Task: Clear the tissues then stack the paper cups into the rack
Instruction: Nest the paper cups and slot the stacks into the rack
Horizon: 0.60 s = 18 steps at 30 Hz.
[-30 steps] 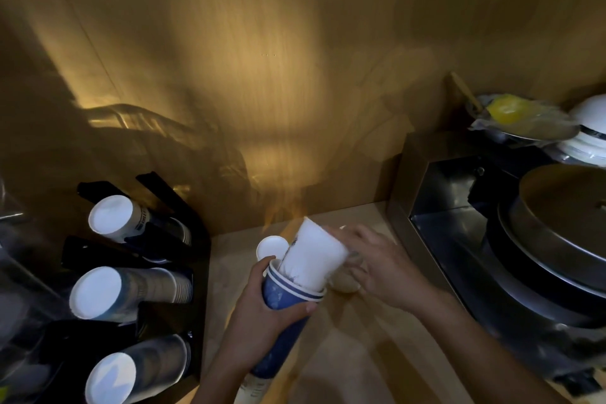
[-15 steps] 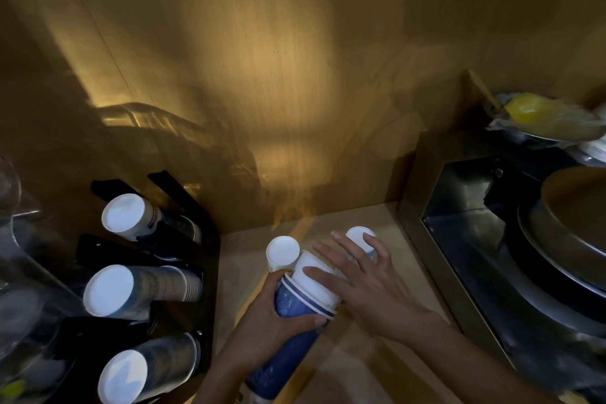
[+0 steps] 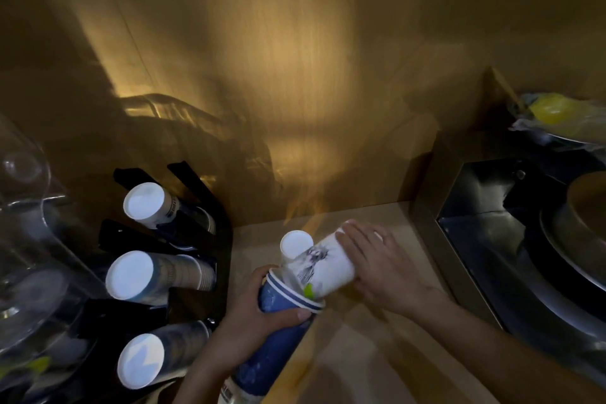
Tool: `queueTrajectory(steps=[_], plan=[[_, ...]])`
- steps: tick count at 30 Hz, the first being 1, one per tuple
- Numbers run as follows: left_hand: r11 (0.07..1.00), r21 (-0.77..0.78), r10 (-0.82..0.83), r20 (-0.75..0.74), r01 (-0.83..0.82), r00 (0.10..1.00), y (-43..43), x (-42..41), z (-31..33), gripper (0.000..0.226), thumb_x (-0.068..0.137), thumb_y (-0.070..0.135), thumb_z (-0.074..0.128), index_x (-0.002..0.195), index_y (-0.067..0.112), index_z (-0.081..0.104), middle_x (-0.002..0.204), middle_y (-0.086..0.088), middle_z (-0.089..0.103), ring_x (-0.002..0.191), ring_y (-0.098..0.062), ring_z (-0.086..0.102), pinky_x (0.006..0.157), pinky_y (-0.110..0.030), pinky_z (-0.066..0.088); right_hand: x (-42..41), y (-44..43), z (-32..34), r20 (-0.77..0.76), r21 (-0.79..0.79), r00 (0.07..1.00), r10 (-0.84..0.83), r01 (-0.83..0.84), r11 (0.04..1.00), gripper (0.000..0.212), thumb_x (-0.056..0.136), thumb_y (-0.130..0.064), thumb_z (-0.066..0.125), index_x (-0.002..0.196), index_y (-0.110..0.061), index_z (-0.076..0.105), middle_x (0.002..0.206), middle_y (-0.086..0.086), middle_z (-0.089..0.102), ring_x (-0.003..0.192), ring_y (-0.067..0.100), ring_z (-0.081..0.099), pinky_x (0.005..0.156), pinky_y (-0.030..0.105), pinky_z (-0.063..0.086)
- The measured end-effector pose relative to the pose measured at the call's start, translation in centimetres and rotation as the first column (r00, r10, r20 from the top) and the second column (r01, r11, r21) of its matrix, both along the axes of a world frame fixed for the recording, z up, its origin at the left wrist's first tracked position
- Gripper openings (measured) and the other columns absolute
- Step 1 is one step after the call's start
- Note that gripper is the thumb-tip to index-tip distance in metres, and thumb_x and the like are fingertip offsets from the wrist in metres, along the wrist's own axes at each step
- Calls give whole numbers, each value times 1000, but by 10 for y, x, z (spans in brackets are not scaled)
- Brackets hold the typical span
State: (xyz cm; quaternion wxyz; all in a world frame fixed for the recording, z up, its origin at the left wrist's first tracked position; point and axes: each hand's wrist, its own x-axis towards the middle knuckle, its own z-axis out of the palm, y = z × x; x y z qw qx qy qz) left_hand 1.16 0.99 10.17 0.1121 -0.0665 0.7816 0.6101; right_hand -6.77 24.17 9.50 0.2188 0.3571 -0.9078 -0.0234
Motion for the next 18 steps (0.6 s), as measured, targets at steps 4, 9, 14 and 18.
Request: queueTrajectory(steps=[4,9,14,18], plan=[[985,57,160,15,-161,987,-16,10,0,71,38,56,86,100,49,52,102,11,67,84,0,67,66,-16,51,-10,9,10,441,-541,897,39,230,809,74,58,-29,81,122,-20,45,114,1,59,103,18,57,85,37,51],[938,71,335,60,-339,940,-23,20,-8,98,31,61,85,115,34,43,111,4,62,99,-17,63,85,-40,55,-10,-18,13,666,-738,680,308,538,408,81,56,-34,83,122,-24,35,122,-7,54,108,7,54,88,32,49],[915,39,399,42,-401,916,-23,34,-9,93,31,55,80,113,32,40,106,11,58,89,-4,59,62,-17,47,-14,-52,12,661,-751,622,420,547,371,74,60,-16,84,116,-25,36,113,-13,54,106,7,56,86,32,51],[924,80,373,18,-373,928,-32,49,-9,80,38,42,92,104,41,47,105,11,61,92,-6,62,61,-14,48,-25,-54,11,614,-787,732,295,536,306,78,61,-17,83,120,-22,32,114,-11,49,103,6,51,85,26,44]])
